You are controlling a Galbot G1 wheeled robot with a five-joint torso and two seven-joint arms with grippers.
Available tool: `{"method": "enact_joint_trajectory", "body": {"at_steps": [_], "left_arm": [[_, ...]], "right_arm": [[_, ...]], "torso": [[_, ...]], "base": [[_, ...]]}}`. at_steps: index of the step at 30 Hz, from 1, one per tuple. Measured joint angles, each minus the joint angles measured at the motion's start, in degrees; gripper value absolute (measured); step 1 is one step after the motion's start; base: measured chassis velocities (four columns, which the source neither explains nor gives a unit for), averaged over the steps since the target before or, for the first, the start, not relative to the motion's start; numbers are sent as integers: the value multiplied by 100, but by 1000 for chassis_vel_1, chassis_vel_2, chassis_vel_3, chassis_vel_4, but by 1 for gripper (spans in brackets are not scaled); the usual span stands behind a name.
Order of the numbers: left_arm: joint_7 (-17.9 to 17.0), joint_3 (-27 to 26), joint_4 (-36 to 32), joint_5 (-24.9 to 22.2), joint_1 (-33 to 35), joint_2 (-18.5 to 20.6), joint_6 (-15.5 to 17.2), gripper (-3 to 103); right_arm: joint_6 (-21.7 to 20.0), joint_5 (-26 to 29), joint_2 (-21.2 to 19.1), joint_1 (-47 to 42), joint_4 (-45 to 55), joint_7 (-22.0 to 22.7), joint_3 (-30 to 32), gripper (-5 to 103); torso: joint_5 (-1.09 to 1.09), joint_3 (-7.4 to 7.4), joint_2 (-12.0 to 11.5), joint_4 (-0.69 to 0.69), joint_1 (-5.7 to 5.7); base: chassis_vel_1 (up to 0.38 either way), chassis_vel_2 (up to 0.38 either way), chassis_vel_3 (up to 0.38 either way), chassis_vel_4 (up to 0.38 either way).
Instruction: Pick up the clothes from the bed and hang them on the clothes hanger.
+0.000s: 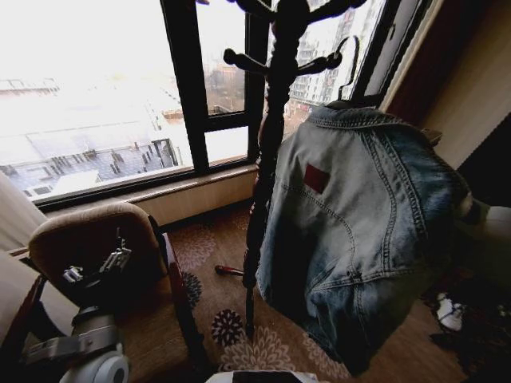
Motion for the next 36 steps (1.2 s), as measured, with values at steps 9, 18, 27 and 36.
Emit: {"method": "enact_joint_trajectory", "body": {"at_steps": [9, 18, 27, 36], "left_arm": [[4, -12, 2, -2, 6, 4, -16, 100], [12, -20, 17, -5, 8, 19, -30, 100], [18, -16, 36, -3, -1, 11, -34, 100], [23, -25, 44, -3, -16, -8, -37, 100]], "right_arm": [[-362, 309, 26, 138, 168, 1001, -7, 21], [-536, 700, 162, 416, -144, 1263, -152, 21], [-660, 775, 450, 775, -528, 1286, -434, 21], [-858, 868, 806, 1458, -613, 1525, -977, 21]], "torso": [[0, 0, 0, -3, 0], [1, 0, 0, -2, 0], [1, 0, 0, -3, 0], [0, 0, 0, -2, 0]], "base": [[0, 0, 0, 0], [0, 0, 0, 0], [0, 0, 0, 0], [0, 0, 0, 0]]}}
